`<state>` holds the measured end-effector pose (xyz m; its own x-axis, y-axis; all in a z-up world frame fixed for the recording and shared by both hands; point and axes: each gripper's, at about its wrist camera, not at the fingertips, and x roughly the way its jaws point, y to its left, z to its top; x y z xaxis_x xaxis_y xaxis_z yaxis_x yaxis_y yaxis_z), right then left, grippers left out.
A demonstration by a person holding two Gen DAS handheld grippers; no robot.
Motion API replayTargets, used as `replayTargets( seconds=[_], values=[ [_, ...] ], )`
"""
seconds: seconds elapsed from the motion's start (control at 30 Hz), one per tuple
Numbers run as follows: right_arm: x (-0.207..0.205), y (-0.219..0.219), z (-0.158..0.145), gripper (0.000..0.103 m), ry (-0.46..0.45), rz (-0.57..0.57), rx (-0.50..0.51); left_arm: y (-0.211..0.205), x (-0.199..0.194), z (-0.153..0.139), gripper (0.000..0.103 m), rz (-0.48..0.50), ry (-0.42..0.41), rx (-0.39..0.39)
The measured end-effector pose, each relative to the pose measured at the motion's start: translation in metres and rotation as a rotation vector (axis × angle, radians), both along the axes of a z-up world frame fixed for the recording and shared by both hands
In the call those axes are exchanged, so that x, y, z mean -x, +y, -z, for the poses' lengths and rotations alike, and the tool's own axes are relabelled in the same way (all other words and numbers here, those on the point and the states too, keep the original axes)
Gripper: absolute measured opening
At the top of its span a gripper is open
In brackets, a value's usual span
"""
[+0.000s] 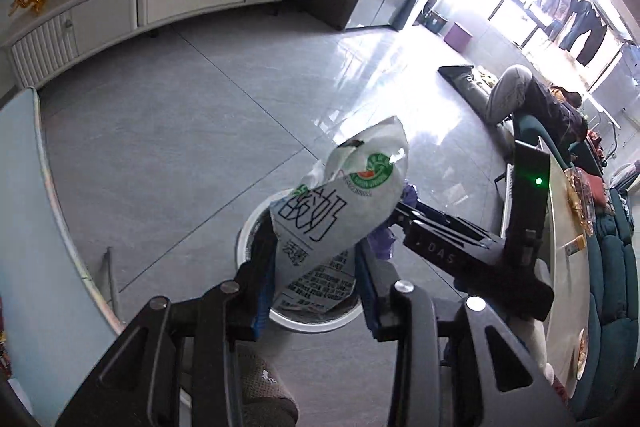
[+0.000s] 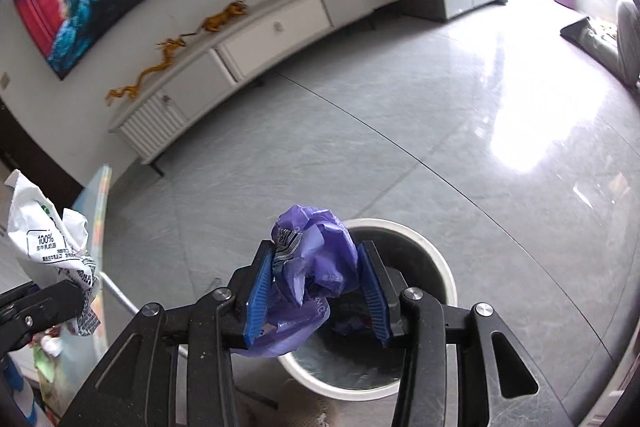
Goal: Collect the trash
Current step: 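Carry both bags over the white bin and open both grippers, then move both tools back to the remaining wrappers on the table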
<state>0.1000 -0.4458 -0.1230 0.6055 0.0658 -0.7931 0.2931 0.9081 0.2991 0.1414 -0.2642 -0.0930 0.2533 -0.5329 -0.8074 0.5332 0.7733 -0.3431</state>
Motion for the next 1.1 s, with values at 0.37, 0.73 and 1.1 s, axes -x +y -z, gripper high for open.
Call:
replayTargets(
  seconds=[0.37, 0.73, 1.1],
  values=[
    [0.016, -0.031, 0.029, 0.068, 0.06, 0.135, -0.016, -0.038, -0.025, 0.032, 0.051, 0.012, 0.086, 0.042],
    [0.032, 0.01, -0.049, 0.103, -0.161, 0.056, -0.078, 0.062, -0.003, -0.023, 0.051, -0.166, -0.176, 0.006],
    [0.053, 0.096, -0.144, 0.103, -0.356, -0.134, -0.058, 0.183, 0.056, -0.091, 0.065, -0.369, -0.385, -0.02]
  ],
)
